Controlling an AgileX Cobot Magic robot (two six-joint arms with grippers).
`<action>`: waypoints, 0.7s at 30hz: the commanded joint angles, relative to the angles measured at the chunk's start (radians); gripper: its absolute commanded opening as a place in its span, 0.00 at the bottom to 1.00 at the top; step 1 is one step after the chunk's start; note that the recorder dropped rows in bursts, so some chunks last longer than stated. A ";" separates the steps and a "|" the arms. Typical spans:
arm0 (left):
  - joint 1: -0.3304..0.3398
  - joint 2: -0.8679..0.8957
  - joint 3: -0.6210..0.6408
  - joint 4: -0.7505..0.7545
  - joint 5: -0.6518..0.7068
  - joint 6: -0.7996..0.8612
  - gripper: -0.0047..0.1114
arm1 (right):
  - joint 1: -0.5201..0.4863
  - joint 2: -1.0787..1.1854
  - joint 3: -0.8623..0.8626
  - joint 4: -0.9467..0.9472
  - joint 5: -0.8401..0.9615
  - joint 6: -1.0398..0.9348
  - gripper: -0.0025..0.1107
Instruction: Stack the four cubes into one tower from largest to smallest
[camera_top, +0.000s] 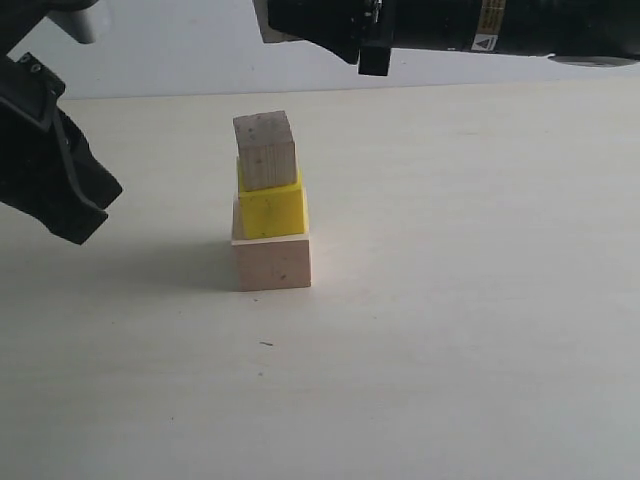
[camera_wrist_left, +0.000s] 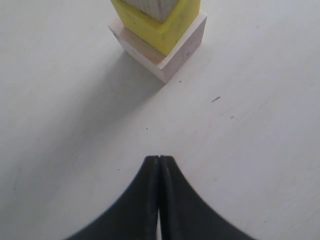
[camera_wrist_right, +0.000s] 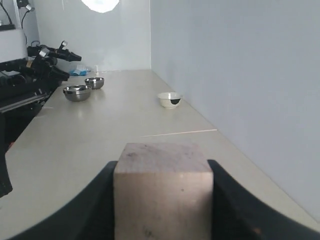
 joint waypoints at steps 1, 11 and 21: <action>0.003 0.002 0.002 0.000 -0.007 0.003 0.04 | 0.000 0.050 -0.038 0.010 -0.006 0.042 0.02; 0.003 0.002 0.002 0.000 -0.009 0.003 0.04 | 0.040 0.073 -0.044 -0.154 -0.006 0.075 0.02; 0.003 0.002 0.002 0.000 -0.009 0.003 0.04 | 0.069 0.073 -0.044 -0.162 -0.006 0.035 0.02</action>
